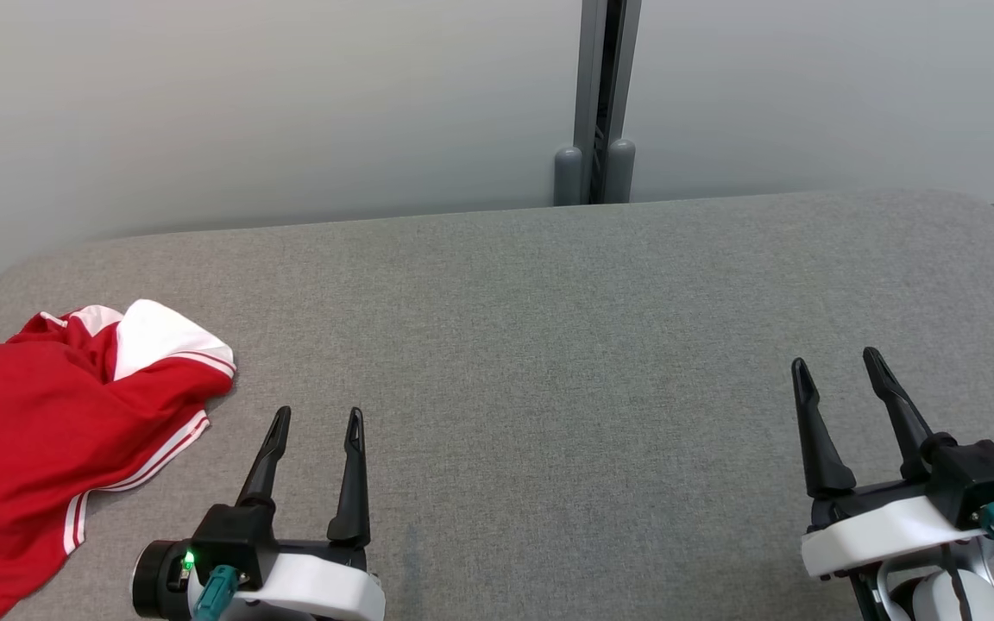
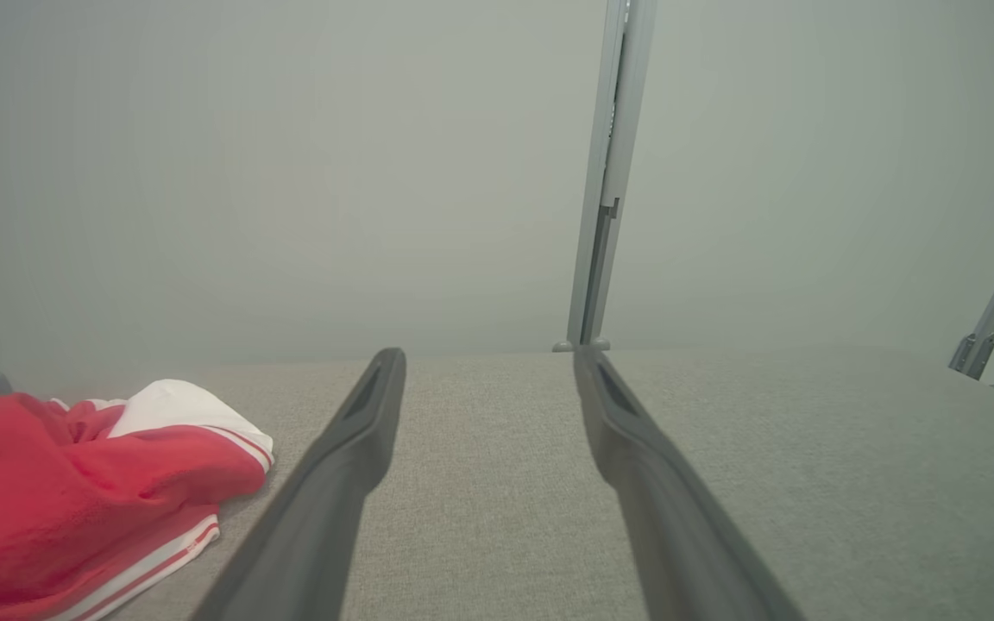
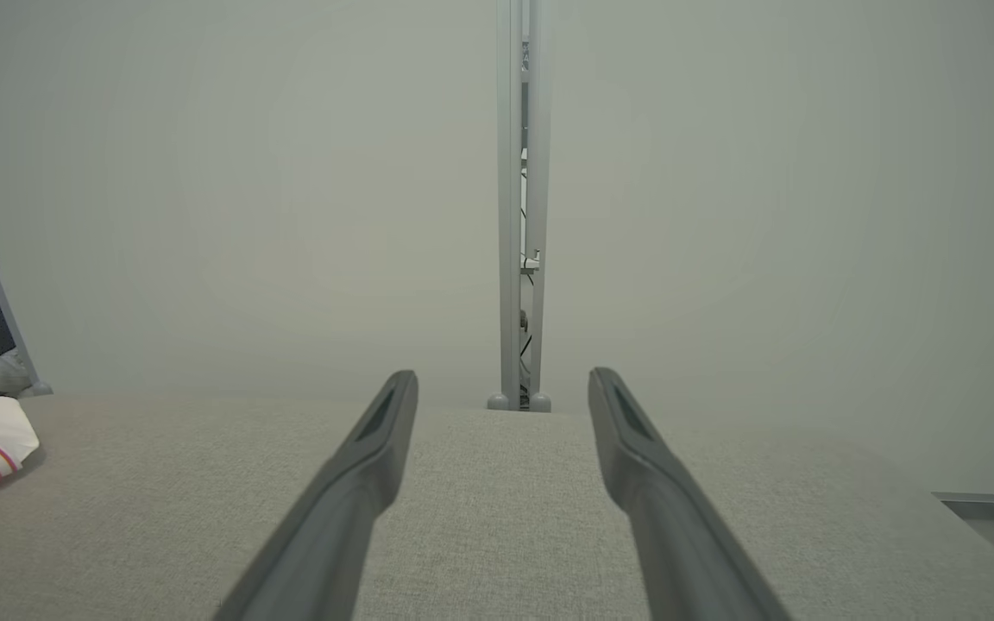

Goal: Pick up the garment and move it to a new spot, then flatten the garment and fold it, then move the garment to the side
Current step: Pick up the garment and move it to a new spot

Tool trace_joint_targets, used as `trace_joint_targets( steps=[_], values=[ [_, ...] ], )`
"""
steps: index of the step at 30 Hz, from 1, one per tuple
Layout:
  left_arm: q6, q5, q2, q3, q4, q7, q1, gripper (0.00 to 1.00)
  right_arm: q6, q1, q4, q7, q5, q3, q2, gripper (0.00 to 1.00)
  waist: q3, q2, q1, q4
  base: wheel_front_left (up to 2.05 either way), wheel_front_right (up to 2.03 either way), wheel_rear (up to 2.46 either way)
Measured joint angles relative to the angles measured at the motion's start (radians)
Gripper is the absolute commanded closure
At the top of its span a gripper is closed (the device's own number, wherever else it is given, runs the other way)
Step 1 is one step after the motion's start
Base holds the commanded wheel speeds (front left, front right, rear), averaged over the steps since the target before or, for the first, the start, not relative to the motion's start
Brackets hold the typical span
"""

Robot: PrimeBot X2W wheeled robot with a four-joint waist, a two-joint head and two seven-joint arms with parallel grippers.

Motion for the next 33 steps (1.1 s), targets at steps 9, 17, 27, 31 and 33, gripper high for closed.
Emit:
trace_joint_targets(
  steps=[9,17,27,31,33],
  values=[
    [-0.010,-0.028,0.000,0.007,0.002,-0.007,0.000,0.00,0.000,-0.002,0.038,-0.005,0.045,-0.006,-0.001,0.00,0.000,0.0000,0.0000,-0.002,0.00,0.00,0.00],
    [-0.017,-0.035,0.000,0.011,0.011,-0.007,0.000,0.00,0.000,-0.007,0.047,-0.005,0.053,-0.006,-0.001,0.00,-0.002,0.0000,0.0000,-0.004,0.00,0.00,0.00],
    [-0.017,-0.030,0.000,0.006,0.023,-0.007,0.004,0.00,0.000,-0.007,0.052,-0.005,0.069,-0.012,-0.001,0.00,-0.004,0.0000,0.0000,-0.007,0.00,0.00,0.00],
    [-0.017,-0.030,0.000,0.002,0.028,-0.007,0.004,0.00,0.000,-0.007,0.052,-0.005,0.067,-0.014,-0.001,0.00,-0.004,0.0000,0.0000,-0.004,0.00,0.00,0.00],
    [-0.017,-0.027,0.000,-0.001,0.031,-0.007,0.004,0.00,0.000,-0.006,0.051,-0.006,0.065,-0.018,-0.001,0.00,-0.004,0.0000,0.0000,0.002,0.00,0.00,0.00]
  ],
)
